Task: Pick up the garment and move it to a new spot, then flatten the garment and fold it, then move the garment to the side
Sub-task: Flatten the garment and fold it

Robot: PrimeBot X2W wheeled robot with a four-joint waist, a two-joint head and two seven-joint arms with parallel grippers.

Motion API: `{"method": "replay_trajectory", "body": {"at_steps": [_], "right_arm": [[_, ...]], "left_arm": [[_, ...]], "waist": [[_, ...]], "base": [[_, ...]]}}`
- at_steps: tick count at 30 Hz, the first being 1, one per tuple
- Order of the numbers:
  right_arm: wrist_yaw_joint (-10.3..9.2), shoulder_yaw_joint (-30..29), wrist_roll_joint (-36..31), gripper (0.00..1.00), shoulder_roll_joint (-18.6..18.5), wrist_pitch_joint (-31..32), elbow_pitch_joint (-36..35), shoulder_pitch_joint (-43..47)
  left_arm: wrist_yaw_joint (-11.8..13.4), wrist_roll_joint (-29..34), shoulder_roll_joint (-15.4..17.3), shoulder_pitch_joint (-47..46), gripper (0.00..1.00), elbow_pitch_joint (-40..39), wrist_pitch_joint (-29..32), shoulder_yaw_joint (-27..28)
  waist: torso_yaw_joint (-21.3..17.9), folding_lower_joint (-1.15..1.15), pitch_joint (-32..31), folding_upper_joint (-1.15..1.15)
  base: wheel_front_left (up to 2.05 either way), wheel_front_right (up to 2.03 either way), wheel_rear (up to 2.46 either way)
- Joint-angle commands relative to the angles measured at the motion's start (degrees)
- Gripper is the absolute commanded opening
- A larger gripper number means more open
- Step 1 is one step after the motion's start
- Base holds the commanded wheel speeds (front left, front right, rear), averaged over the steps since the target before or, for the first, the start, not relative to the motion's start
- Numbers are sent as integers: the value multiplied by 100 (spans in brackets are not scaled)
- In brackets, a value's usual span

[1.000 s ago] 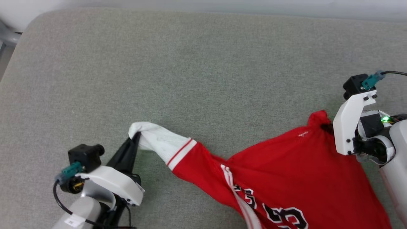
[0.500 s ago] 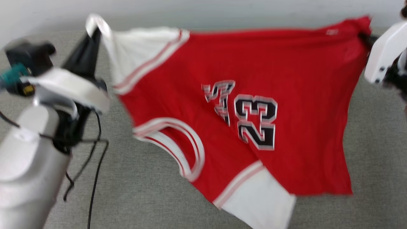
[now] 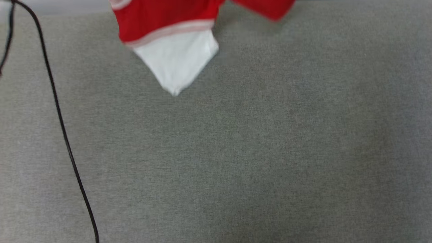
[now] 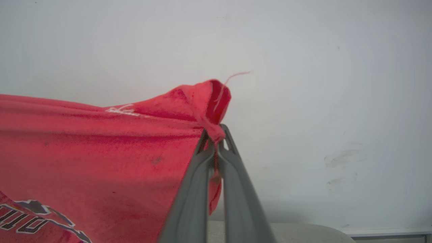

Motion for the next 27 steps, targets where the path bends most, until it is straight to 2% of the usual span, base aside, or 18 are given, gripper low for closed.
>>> {"method": "replay_trajectory", "body": {"at_steps": [1,5,10,14,18,27], "right_arm": [[-28,-110,-91,0,-47,-82,74,-228],[-28,-284,-449,0,73,-346,287,-803],[-28,-378,-562,0,199,-441,449,-757],[-27,-506,-463,0,291,-511,643,-562],[-23,-370,-403,0,239,-594,884,-328],[-24,186,59,0,-34,-890,1238,764]], "left_arm": [[-7,26,110,-251,0,162,0,68],[-101,99,97,-1040,0,596,58,-30],[-208,-30,-6,-1004,0,890,145,-99],[-279,-285,-150,-742,0,1128,194,-93],[-335,-531,-233,-381,0,1356,284,-124],[-369,-1099,-189,981,0,1340,417,-323]], "waist": [[-75,-1,219,0],[-53,-1,683,0],[61,-1,1040,0],[136,-1,1184,0],[188,-1,1183,0],[283,-1,658,0]], "base": [[0,0,0],[0,0,0],[0,0,0],[0,0,0],[0,0,0],[0,0,0]]}}
